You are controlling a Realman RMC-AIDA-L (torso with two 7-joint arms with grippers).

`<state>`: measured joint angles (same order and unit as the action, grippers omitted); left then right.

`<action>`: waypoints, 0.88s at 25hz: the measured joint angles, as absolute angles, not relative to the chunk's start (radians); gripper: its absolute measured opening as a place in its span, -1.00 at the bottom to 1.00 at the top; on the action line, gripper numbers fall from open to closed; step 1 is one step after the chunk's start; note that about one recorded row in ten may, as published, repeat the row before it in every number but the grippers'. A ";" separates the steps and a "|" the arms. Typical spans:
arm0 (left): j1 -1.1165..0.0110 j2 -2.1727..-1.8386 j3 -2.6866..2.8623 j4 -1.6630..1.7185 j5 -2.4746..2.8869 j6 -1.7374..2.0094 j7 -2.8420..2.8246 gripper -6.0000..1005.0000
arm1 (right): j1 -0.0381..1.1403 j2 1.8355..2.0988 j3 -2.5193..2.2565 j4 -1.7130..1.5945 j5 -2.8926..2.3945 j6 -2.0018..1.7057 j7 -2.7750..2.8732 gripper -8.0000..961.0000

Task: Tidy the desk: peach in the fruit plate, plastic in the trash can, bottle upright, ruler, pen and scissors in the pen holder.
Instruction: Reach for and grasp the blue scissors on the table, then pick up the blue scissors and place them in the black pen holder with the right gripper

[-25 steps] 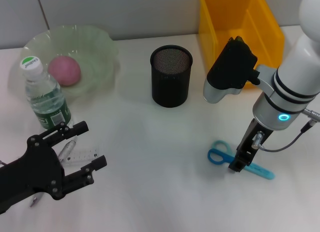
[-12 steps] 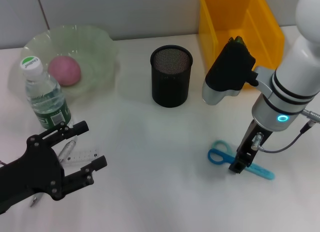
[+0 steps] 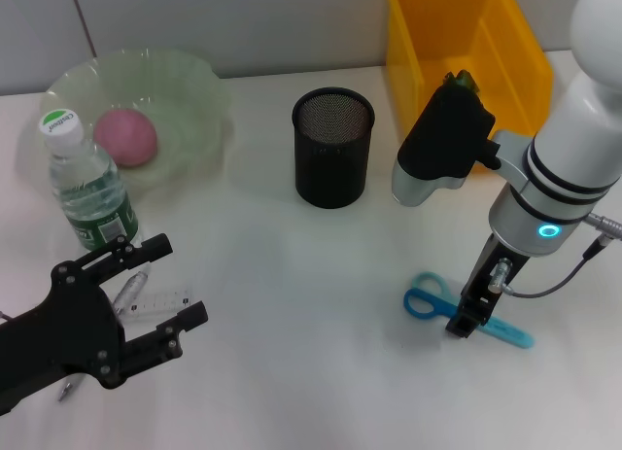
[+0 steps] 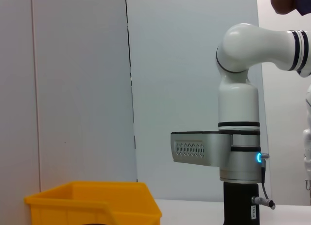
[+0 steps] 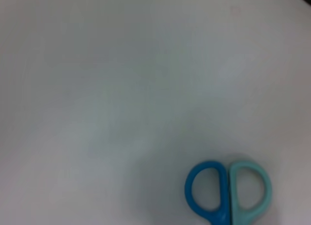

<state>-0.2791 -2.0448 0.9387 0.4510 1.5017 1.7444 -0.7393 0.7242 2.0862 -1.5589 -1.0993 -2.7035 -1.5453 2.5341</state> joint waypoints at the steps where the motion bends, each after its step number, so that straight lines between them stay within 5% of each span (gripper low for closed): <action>1: -0.279 -2.045 0.939 0.451 1.502 1.745 -0.739 0.51 | 0.724 2.086 -1.559 -1.099 -2.703 -1.545 2.534 0.02; 11: -0.279 -2.045 0.939 0.451 1.504 1.751 -0.739 0.51 | 0.734 2.083 -1.558 -1.072 -2.704 -1.539 2.536 0.02; 22: -0.279 -2.045 0.939 0.451 1.505 1.751 -0.739 0.51 | 0.729 2.083 -1.557 -1.088 -2.700 -1.539 2.538 -0.53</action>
<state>-0.2791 -2.0448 0.9387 0.4510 1.5049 1.7509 -0.7393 0.7294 2.0830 -1.5570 -1.0880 -2.7000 -1.5392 2.5384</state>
